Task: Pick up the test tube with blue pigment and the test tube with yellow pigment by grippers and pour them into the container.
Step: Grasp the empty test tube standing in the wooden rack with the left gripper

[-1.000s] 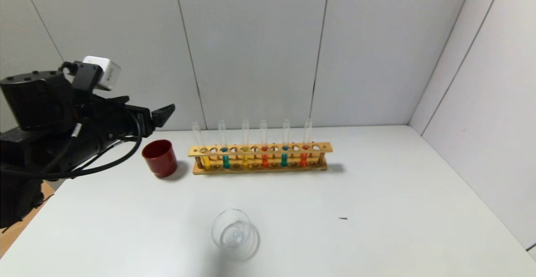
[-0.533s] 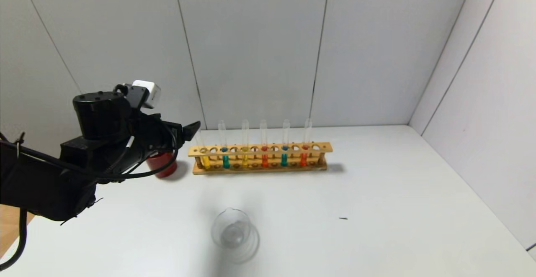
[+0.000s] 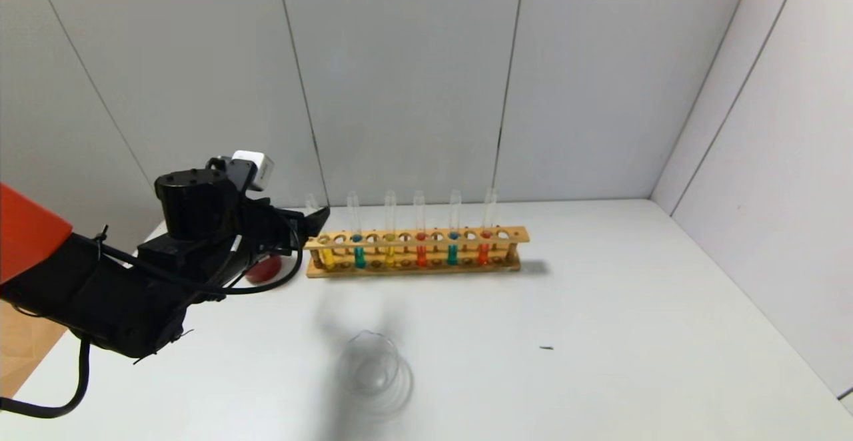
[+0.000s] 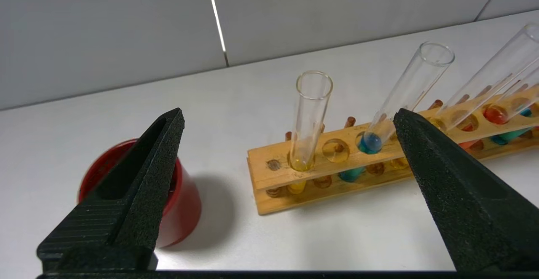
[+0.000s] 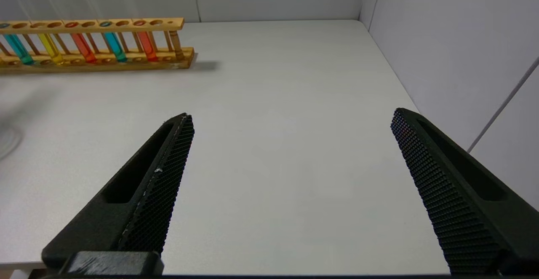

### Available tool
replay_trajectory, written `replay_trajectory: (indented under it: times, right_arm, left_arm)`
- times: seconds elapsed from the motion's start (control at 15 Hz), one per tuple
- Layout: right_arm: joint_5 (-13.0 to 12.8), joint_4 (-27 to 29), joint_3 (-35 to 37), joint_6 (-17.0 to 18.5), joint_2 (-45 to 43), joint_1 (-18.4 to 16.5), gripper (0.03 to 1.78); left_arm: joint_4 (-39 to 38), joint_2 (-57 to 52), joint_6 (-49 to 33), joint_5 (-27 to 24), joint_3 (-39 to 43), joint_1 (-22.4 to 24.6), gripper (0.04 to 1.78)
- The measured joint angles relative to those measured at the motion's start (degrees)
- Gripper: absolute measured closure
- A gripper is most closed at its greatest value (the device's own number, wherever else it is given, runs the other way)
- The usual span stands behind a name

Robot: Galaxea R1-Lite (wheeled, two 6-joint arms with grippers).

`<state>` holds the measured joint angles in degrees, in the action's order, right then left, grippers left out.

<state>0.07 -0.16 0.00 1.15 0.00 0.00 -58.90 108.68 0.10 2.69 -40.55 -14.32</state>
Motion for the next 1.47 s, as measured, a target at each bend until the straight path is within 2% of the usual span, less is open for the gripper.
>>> replay_trajectory:
  times: [0.47, 1.47]
  right_arm:
    - [0.0, 0.0, 0.0, 0.0, 0.0, 0.0, 0.1]
    - [0.0, 0.0, 0.0, 0.0, 0.0, 0.0, 0.1]
  left_arm:
    - [-5.34, 4.89, -1.02, -0.11, 0.3, -0.37, 0.07]
    - [-5.58, 8.44, -1.02, 0.0, -2.17, -0.06, 0.07]
